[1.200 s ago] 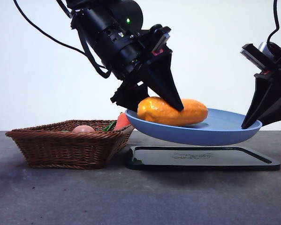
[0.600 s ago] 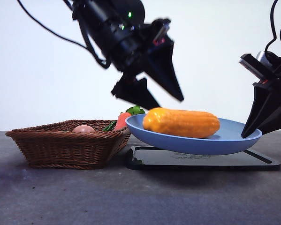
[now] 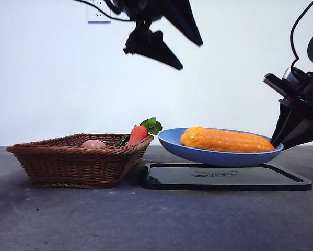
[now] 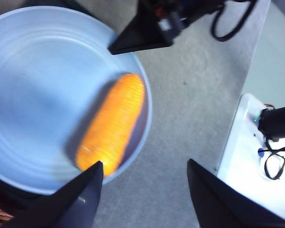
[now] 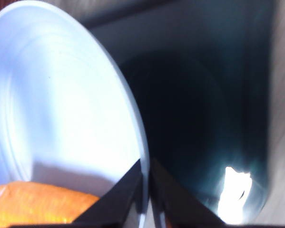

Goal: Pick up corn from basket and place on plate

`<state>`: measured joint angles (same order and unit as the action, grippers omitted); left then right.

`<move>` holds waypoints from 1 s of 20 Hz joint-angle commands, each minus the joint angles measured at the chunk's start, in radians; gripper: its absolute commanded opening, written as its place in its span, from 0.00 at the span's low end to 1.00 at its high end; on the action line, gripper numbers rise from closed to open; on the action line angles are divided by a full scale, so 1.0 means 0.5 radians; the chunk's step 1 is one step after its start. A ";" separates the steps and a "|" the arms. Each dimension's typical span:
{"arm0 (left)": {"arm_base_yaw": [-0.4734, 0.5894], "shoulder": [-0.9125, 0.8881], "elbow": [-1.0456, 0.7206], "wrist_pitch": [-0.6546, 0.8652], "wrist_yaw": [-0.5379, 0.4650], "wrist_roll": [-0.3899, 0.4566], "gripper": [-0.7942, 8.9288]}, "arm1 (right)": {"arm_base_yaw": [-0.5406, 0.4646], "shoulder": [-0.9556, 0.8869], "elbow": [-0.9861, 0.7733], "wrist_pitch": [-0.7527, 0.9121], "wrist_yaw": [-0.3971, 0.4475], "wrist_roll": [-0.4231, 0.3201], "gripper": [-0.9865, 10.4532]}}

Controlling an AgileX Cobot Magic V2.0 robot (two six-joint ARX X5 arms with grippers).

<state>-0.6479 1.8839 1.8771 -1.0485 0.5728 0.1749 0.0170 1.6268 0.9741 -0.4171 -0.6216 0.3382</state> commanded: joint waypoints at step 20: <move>0.031 0.009 0.249 -0.068 0.006 0.038 0.37 | -0.012 0.544 0.458 -0.065 -0.025 -0.069 0.27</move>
<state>-0.6285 1.8835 1.9709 -1.0882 0.5728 0.1780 0.0078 1.8904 1.1831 -0.4515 -0.6327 0.3183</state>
